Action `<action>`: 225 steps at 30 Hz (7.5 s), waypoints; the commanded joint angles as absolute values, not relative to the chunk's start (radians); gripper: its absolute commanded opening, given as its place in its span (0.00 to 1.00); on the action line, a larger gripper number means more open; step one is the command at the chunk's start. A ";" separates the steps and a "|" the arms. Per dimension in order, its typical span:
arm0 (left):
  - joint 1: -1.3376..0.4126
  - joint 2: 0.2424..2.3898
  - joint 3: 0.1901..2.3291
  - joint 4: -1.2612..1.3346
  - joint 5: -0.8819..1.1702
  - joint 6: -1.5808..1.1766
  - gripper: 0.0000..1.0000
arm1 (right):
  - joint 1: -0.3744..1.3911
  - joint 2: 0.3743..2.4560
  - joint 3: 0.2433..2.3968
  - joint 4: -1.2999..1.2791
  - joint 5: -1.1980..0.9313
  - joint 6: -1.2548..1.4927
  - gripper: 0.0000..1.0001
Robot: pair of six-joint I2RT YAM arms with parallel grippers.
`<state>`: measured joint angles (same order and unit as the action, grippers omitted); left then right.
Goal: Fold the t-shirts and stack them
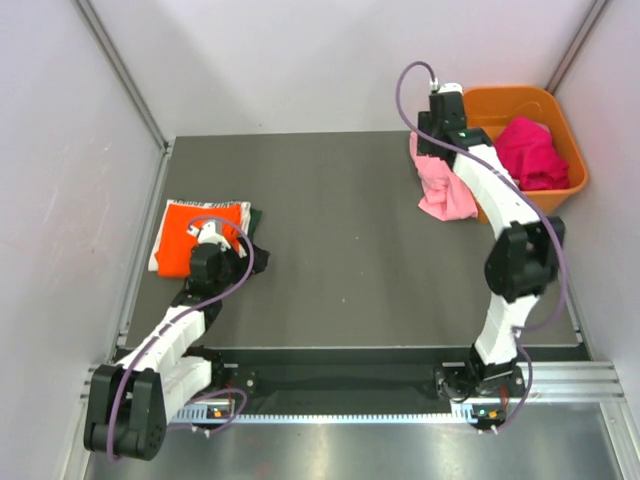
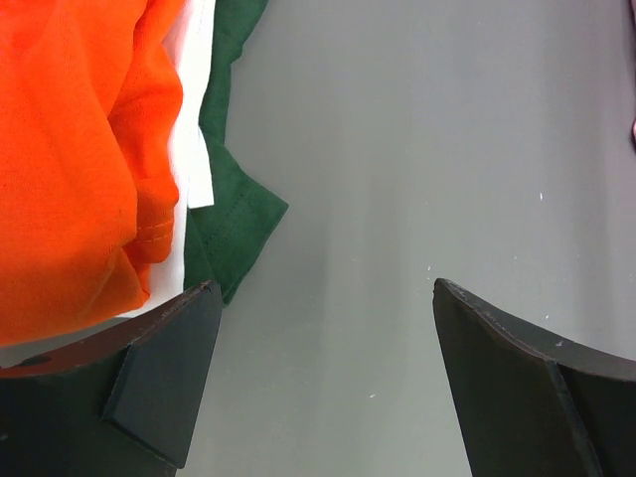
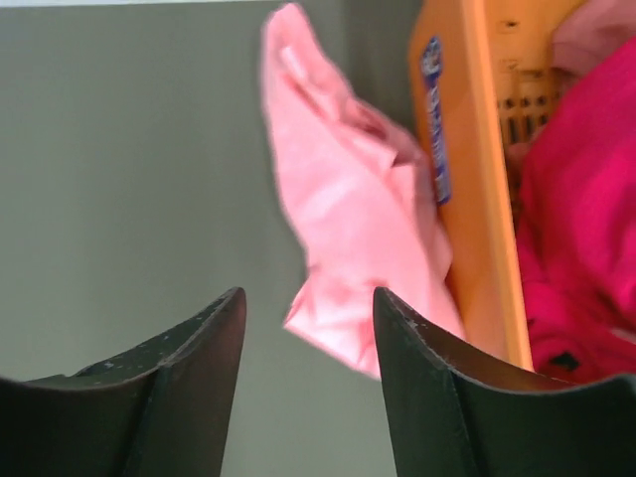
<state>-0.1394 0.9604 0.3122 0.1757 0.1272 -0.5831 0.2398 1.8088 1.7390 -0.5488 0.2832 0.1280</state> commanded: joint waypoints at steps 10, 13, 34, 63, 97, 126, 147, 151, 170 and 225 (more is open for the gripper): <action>-0.144 0.965 0.339 0.222 0.137 -0.571 0.92 | 0.244 2.200 2.042 -0.653 0.659 -0.034 0.63; -0.144 0.969 0.341 0.222 0.138 -0.571 0.92 | 0.239 2.230 2.026 -0.652 0.704 -0.018 0.63; -0.146 0.957 0.331 0.229 0.135 -0.571 0.91 | 0.721 1.495 1.248 -0.247 0.350 -0.141 0.09; -0.295 1.310 0.581 0.256 0.278 -0.652 0.98 | 0.250 1.718 1.216 -0.213 -0.193 0.311 0.58; -0.270 0.982 0.336 0.374 0.023 -0.661 0.99 | 0.308 1.887 1.479 -0.247 -0.058 0.284 0.00; -0.402 1.258 0.570 0.333 0.223 -0.578 0.99 | 0.270 1.134 1.488 -0.623 0.144 0.218 0.00; -0.859 1.857 1.218 0.164 0.063 -0.555 0.88 | 0.258 1.132 1.473 -0.641 0.051 0.204 0.00; -0.871 1.960 1.322 0.117 0.063 -0.571 0.78 | 0.256 1.129 1.473 -0.637 0.049 0.207 0.00; -0.576 1.471 1.146 -0.247 0.031 -0.618 0.00 | 0.207 1.129 1.353 -0.580 0.137 0.244 0.00; -0.213 0.873 0.879 -0.270 0.304 -0.649 0.00 | 0.243 1.662 1.809 -0.422 -0.219 0.402 0.00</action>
<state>-0.2176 0.8822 0.8745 -0.2863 0.4599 -0.7551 0.1581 1.5913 1.6550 -0.4828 -0.1787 0.3843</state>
